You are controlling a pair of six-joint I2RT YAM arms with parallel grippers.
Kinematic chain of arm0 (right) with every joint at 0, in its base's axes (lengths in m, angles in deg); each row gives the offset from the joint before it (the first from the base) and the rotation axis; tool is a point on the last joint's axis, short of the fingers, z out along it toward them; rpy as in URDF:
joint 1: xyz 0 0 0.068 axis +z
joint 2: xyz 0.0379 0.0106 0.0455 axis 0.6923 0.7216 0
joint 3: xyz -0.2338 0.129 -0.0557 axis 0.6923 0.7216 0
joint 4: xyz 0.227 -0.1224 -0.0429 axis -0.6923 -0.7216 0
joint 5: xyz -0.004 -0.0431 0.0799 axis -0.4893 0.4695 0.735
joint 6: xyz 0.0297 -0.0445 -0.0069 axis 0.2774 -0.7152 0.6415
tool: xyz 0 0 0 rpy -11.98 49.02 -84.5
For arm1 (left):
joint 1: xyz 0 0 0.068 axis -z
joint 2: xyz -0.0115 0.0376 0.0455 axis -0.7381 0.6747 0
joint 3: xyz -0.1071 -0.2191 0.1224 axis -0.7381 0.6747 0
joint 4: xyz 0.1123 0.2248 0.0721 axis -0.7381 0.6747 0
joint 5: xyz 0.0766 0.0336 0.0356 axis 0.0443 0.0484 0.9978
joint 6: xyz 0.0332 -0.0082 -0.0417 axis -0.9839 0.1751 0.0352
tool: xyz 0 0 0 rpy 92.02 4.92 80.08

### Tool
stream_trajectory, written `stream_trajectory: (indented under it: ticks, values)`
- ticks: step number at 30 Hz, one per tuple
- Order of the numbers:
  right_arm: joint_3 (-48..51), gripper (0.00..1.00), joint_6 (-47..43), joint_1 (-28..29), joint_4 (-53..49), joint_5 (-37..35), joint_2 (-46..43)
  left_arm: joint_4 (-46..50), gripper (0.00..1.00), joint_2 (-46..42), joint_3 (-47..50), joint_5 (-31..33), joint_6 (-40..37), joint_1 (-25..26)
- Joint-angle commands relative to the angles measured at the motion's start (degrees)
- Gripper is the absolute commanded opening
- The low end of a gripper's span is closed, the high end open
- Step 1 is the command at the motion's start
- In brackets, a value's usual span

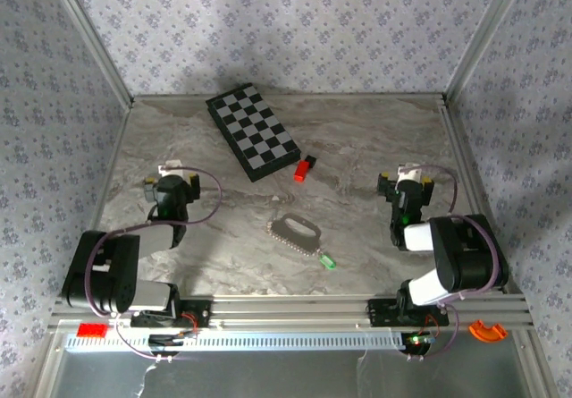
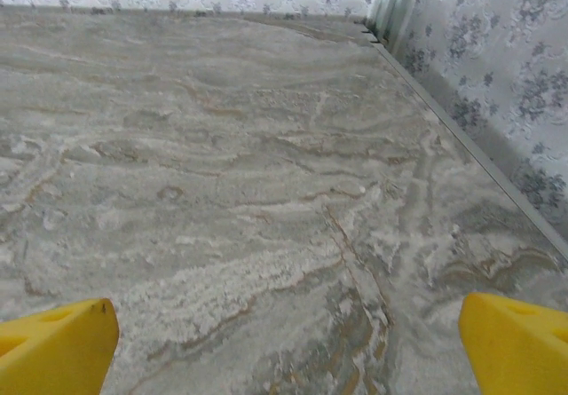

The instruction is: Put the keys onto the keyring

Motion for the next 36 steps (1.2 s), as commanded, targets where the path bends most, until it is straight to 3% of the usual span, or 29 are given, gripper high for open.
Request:
stream_trajectory:
  ticks: [1,5,9,11,15,17,36]
  values:
    - [-1.82,1.00,-0.50,-1.25,2.50,3.61,3.39,-1.75,1.00,0.35,-1.98,-1.43,-1.07,-0.44]
    - [-3.20,1.00,0.48,-1.37,-0.40,2.37,3.32,-6.35,1.00,0.20,0.28,-2.03,-1.46,-0.49]
    - [-3.78,1.00,1.27,-1.85,-1.78,2.99,3.16,-20.25,1.00,7.35,3.58,-4.94,0.83,-2.96]
    - [-3.74,1.00,1.21,-1.89,-1.85,3.05,3.01,-15.95,1.00,6.44,2.29,-6.68,1.82,-3.85]
    - [-3.75,1.00,1.13,-1.92,-1.85,2.96,3.04,-17.89,1.00,10.48,1.15,-7.76,2.47,-4.95]
    - [-3.77,1.00,1.13,-1.88,-1.85,2.84,3.04,-11.55,1.00,9.53,-1.27,-8.09,2.98,-5.20]
    - [-3.89,1.00,1.23,-2.67,-2.56,4.24,2.92,-12.28,1.00,9.91,-1.23,-8.28,3.21,-5.44]
